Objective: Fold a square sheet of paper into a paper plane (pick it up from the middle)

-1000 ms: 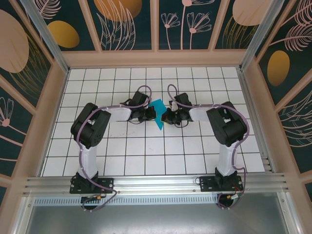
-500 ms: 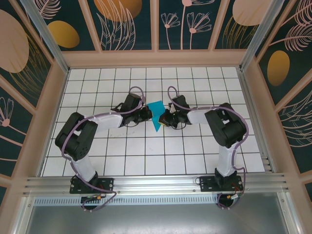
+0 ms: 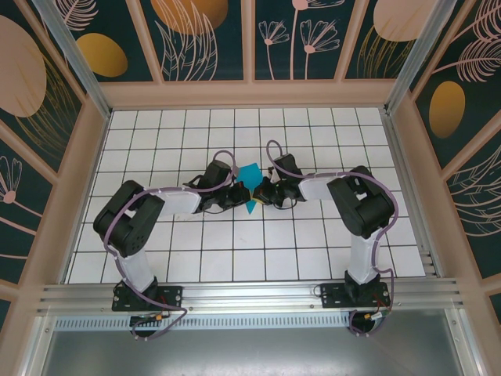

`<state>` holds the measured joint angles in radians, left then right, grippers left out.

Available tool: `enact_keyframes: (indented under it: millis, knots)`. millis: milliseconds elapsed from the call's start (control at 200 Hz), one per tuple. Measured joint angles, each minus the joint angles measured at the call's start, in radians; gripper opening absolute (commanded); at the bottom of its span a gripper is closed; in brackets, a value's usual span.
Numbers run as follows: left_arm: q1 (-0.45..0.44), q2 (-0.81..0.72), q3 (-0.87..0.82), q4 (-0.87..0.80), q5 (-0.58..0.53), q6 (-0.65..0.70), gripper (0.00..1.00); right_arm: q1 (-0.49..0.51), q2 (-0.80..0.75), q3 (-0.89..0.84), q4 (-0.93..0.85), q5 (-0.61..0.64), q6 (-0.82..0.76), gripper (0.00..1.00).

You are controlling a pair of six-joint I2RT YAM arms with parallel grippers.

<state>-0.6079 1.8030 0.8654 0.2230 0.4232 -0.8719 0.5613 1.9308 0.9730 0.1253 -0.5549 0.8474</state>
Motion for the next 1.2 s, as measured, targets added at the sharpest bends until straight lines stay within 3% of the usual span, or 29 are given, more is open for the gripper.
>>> enact_keyframes:
  millis: [726,1201]
  knots:
    - [-0.012,0.019,-0.061,0.023,-0.005,-0.025,0.00,-0.006,0.000,-0.014,0.033,-0.074,0.018,0.02]
    - [-0.018,0.026,0.005,-0.109,-0.068,0.011,0.00,-0.077,0.000,0.072,-0.090,-0.007,-0.330,0.04]
